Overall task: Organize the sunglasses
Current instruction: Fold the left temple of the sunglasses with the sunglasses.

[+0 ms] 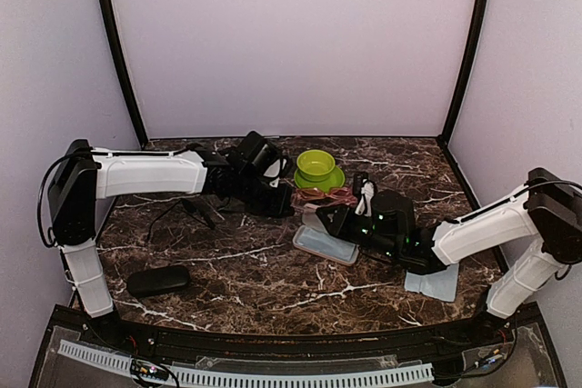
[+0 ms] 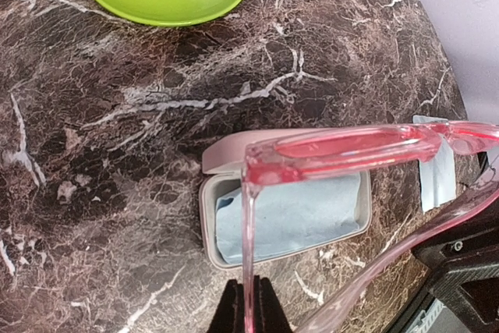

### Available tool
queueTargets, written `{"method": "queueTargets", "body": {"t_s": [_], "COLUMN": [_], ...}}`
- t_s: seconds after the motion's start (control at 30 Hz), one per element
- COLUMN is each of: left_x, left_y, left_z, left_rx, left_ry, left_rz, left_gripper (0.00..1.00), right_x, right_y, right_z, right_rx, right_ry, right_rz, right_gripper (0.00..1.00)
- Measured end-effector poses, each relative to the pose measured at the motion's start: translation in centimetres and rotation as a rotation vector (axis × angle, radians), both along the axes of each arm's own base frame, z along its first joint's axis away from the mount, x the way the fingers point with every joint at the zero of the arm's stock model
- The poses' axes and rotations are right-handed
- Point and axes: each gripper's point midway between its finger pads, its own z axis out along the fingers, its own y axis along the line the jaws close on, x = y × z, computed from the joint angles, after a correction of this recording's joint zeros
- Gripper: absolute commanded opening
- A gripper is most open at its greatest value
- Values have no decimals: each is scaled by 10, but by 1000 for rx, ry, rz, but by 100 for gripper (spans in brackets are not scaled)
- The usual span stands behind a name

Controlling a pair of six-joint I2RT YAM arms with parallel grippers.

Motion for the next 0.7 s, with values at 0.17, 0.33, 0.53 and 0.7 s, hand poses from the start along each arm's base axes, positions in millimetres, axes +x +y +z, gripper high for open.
{"method": "queueTargets", "body": {"t_s": [0.17, 0.33, 0.53, 0.7], "left_x": [0, -4, -7, -6], "left_y": [-1, 0, 2, 2], "left_z": [-1, -6, -11, -11], "left_rx": [-7, -7, -2, -4], "left_ry": [4, 19, 32, 27], "left_rz": [2, 1, -3, -2], "left_gripper": [0, 0, 0, 0], "right_x": [3, 7, 9, 8], "right_y": [-3, -8, -13, -12], "right_z": [0, 0, -2, -1], "right_rx": [6, 10, 9, 13], "right_ry": [1, 2, 6, 8], "right_rz": [-30, -70, -104, -97], "right_gripper": [17, 17, 17, 27]}}
